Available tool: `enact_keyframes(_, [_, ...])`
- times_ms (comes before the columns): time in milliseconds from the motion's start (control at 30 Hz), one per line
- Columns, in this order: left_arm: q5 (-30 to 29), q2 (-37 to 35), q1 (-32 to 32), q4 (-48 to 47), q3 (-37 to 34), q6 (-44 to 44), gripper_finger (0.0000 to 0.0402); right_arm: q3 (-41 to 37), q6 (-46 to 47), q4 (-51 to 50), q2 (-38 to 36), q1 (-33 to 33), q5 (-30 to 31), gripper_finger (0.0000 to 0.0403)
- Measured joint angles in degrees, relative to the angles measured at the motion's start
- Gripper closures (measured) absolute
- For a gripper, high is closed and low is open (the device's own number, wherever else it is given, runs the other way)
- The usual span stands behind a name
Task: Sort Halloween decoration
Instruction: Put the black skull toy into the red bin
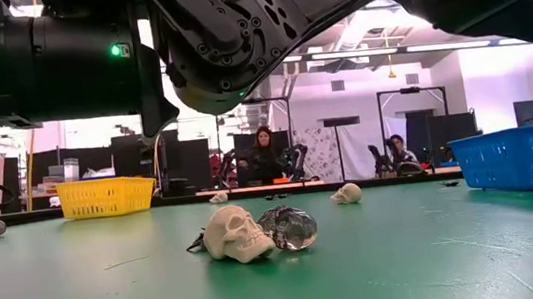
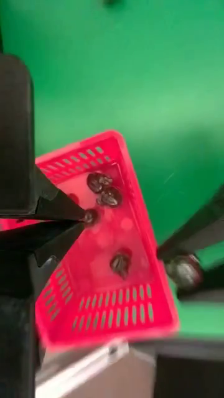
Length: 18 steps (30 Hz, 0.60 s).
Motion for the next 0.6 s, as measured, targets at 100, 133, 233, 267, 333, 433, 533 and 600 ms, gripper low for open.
enact_keyframes(100, [0.59,5.57,-0.23,0.27,-0.04,1.08,0.0401,0.0,0.0,0.01,0.02,0.11,-0.01,0.0279])
enact_keyframes(133, [0.31,7.16,-0.08,0.79,-0.04,2.03,0.0401,-0.01,0.01,0.03,0.04,0.11,-0.02,0.0279])
enact_keyframes(233, [-0.08,10.35,0.61,2.28,-0.04,4.24,0.0401,-0.02,0.07,0.06,0.05,0.11,-0.04,0.0279])
enact_keyframes(267, [0.07,11.17,0.93,2.38,-0.04,4.72,0.0401,-0.02,0.2,0.04,0.07,0.11,-0.04,0.0279])
enact_keyframes(333, [0.06,12.61,1.35,2.41,-0.04,5.56,0.0401,-0.02,0.21,0.08,0.09,0.09,-0.04,0.0279])
enact_keyframes(433, [0.06,14.26,2.03,2.46,-0.04,7.61,0.0401,-0.07,0.2,0.33,0.09,0.09,-0.04,0.0279])
enact_keyframes(533, [-1.1,15.02,2.73,2.98,-0.07,9.92,0.0401,-0.07,0.2,0.63,0.09,0.09,-0.02,0.0279])
enact_keyframes(600, [-2.35,14.82,3.31,3.87,-0.07,11.46,0.0401,-0.07,0.2,0.63,0.09,0.06,-0.02,0.0279])
